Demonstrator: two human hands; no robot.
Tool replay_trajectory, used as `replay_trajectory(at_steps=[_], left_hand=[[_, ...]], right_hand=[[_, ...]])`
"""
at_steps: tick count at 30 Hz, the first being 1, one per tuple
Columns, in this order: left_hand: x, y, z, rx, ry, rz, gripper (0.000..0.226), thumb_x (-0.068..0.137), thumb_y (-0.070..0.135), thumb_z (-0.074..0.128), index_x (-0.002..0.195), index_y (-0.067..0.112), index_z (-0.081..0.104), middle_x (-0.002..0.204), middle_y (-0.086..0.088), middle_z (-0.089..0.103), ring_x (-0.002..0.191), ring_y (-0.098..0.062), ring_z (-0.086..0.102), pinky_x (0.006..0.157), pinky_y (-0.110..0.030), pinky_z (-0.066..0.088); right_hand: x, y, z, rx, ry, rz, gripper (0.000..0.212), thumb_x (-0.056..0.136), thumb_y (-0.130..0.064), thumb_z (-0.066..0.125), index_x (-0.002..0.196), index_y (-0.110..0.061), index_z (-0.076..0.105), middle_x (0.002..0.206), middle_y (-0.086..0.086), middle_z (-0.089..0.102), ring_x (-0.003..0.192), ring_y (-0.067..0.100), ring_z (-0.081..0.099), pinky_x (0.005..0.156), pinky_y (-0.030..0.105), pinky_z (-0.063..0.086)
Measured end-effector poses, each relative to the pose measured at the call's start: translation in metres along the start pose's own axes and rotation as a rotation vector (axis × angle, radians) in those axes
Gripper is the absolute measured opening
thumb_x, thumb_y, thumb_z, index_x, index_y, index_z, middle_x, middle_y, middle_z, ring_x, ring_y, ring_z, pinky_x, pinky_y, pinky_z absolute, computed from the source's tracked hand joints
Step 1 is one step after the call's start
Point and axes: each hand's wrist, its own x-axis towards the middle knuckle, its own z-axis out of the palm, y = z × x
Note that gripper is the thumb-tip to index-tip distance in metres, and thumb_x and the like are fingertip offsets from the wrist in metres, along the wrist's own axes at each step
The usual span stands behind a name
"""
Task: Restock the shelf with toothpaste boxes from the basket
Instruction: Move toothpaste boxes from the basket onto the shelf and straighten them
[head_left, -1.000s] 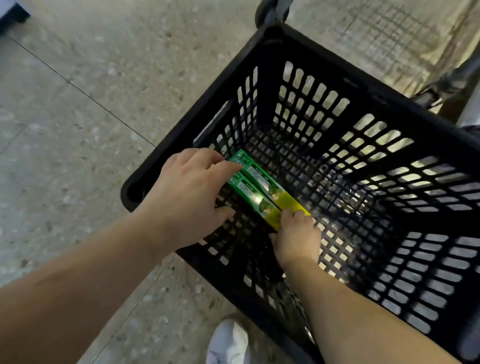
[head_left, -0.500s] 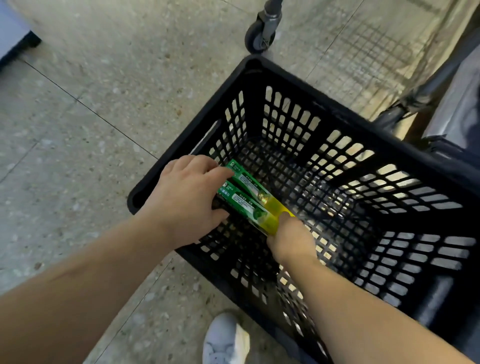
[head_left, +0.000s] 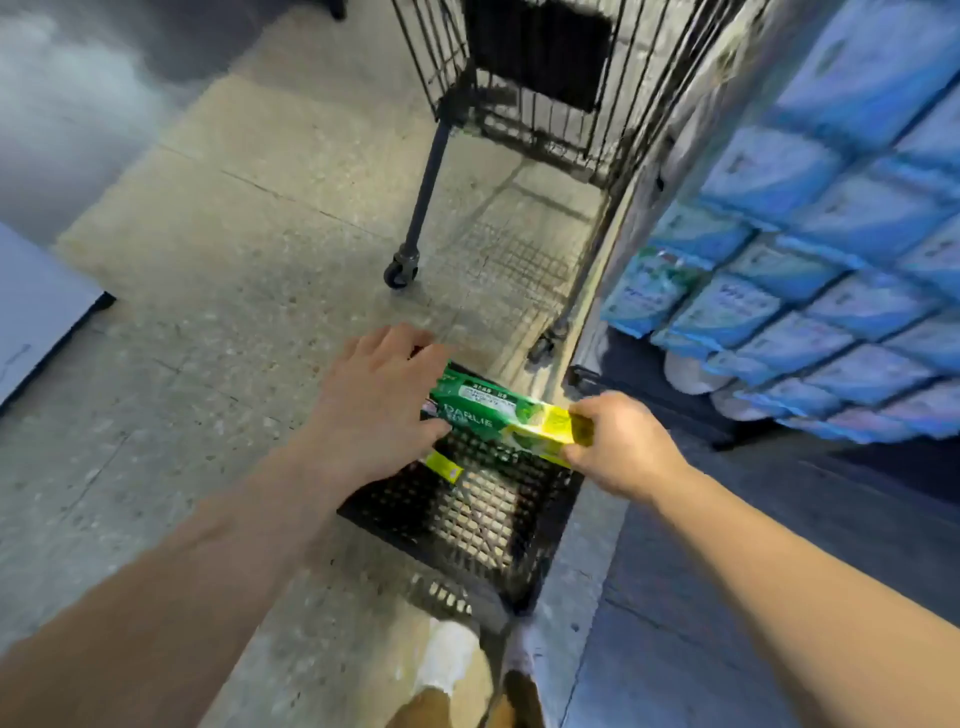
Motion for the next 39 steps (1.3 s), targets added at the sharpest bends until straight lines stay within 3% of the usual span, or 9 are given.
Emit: replay_trajectory(at_steps=[3, 6, 12, 15, 19, 22, 29, 33, 39], left_hand=[[0.008, 0.053, -0.088, 0.033, 0.053, 0.143, 0.076, 0.063, 0.042, 0.079, 0.132, 0.029, 0.048, 0.129, -0.006, 0.051, 0.119, -0.031, 0.046, 0.101, -0.042, 0.037], [0.017, 0.107, -0.162, 0.088, 0.149, 0.302, 0.082, 0.053, 0.045, 0.085, 0.126, 0.022, 0.056, 0.12, -0.011, 0.059, 0.108, -0.033, 0.055, 0.092, -0.044, 0.048], [0.021, 0.238, -0.261, 0.124, 0.268, 0.636, 0.081, 0.051, 0.046, 0.081, 0.124, 0.02, 0.058, 0.115, -0.01, 0.062, 0.105, -0.034, 0.059, 0.089, -0.047, 0.049], [0.014, 0.317, -0.29, 0.157, 0.299, 0.77, 0.083, 0.054, 0.046, 0.085, 0.126, 0.017, 0.057, 0.116, -0.011, 0.061, 0.106, -0.035, 0.058, 0.089, -0.046, 0.048], [0.002, 0.429, -0.307, 0.077, 0.272, 0.907, 0.082, 0.064, 0.045, 0.082, 0.135, 0.022, 0.048, 0.131, -0.006, 0.052, 0.121, -0.031, 0.048, 0.098, -0.043, 0.041], [-0.003, 0.518, -0.308, 0.071, 0.33, 0.996, 0.084, 0.061, 0.048, 0.082, 0.134, 0.022, 0.049, 0.127, -0.007, 0.055, 0.119, -0.032, 0.049, 0.098, -0.044, 0.04], [-0.016, 0.721, -0.303, 0.006, 0.364, 1.096, 0.087, 0.066, 0.055, 0.076, 0.14, 0.029, 0.039, 0.137, 0.0, 0.046, 0.127, -0.023, 0.039, 0.106, -0.037, 0.032], [-0.004, 0.798, -0.3, -0.016, 0.353, 1.095, 0.087, 0.068, 0.057, 0.073, 0.142, 0.035, 0.032, 0.14, 0.007, 0.04, 0.129, -0.02, 0.035, 0.109, -0.038, 0.031], [0.064, 0.88, -0.291, 0.015, 0.371, 1.038, 0.088, 0.07, 0.058, 0.07, 0.143, 0.041, 0.023, 0.143, 0.012, 0.033, 0.132, -0.014, 0.028, 0.111, -0.033, 0.026]], right_hand=[[-0.06, 0.011, -0.097, 0.006, 0.062, 0.027, 0.037, 0.074, -0.037, 0.067, 0.106, -0.018, 0.066, 0.104, 0.009, 0.066, 0.1, 0.03, 0.062, 0.083, 0.035, 0.051], [-0.124, 0.027, -0.184, -0.087, 0.109, 0.035, 0.045, 0.083, -0.038, 0.063, 0.122, -0.018, 0.06, 0.12, 0.009, 0.062, 0.113, 0.026, 0.057, 0.094, 0.03, 0.044], [-0.272, 0.078, -0.3, -0.127, 0.392, 0.21, 0.033, 0.083, -0.043, 0.061, 0.102, -0.016, 0.062, 0.099, 0.006, 0.064, 0.094, 0.027, 0.059, 0.074, 0.035, 0.047], [-0.345, 0.12, -0.331, -0.119, 0.48, 0.309, 0.034, 0.086, -0.042, 0.061, 0.11, -0.02, 0.059, 0.101, 0.001, 0.06, 0.091, 0.022, 0.054, 0.072, 0.034, 0.044], [-0.444, 0.192, -0.35, -0.059, 0.588, 0.446, 0.034, 0.087, -0.042, 0.061, 0.115, -0.024, 0.058, 0.104, 0.0, 0.062, 0.087, 0.018, 0.055, 0.072, 0.035, 0.048], [-0.517, 0.251, -0.363, -0.063, 0.66, 0.526, 0.046, 0.089, -0.041, 0.06, 0.131, -0.024, 0.051, 0.118, -0.001, 0.059, 0.1, 0.02, 0.055, 0.081, 0.033, 0.046], [-0.658, 0.391, -0.417, -0.114, 0.742, 0.605, 0.05, 0.091, -0.037, 0.06, 0.136, -0.021, 0.048, 0.131, 0.001, 0.056, 0.116, 0.022, 0.053, 0.092, 0.032, 0.044], [-0.69, 0.462, -0.452, -0.069, 0.769, 0.587, 0.047, 0.09, -0.039, 0.06, 0.133, -0.025, 0.05, 0.121, -0.003, 0.058, 0.107, 0.018, 0.056, 0.081, 0.028, 0.042], [-0.683, 0.565, -0.507, -0.052, 0.787, 0.573, 0.047, 0.09, -0.04, 0.06, 0.134, -0.027, 0.049, 0.124, -0.007, 0.056, 0.105, 0.015, 0.055, 0.086, 0.028, 0.045]])
